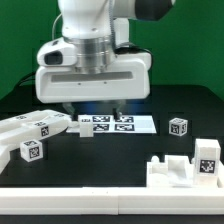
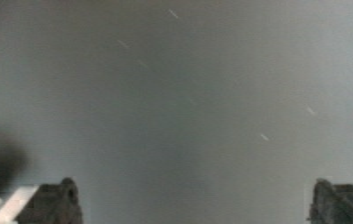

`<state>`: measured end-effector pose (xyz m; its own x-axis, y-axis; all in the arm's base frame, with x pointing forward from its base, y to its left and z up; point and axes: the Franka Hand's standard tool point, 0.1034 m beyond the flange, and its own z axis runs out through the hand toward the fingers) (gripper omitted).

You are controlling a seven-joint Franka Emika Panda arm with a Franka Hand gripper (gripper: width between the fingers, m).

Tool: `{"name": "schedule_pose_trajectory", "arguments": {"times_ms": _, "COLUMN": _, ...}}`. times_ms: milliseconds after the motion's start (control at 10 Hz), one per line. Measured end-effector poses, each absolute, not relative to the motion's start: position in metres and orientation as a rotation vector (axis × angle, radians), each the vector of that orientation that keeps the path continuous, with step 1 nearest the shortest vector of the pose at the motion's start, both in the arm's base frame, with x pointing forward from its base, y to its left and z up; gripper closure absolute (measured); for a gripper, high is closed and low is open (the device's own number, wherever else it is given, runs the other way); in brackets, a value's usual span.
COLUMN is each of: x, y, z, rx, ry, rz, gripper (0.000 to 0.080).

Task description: Assemble chair

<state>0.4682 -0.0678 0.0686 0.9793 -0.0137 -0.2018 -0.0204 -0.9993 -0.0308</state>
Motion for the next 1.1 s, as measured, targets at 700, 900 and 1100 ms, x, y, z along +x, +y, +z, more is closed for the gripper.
{"name": "schedule_pose_trajectory", "arguments": {"times_ms": 700, "x": 0.439, "y": -0.074, "z": 0.057, "rx": -3.083, "ry": -0.223, "rz": 0.635, "gripper": 0.015}}
{"name": "schedule_pose_trajectory", "arguments": {"times_ms": 900, "x": 0.43, "y": -0.069, "z": 0.056, "rx": -3.057, "ry": -0.272, "rz": 0.778, "gripper": 0.015}}
{"name": "schedule_pose_trajectory", "arguments": {"times_ms": 1100, "x": 0.428, "y": -0.071, "z": 0.053, "rx": -3.009, "ry": -0.236, "rz": 0.973, "gripper": 0.015}}
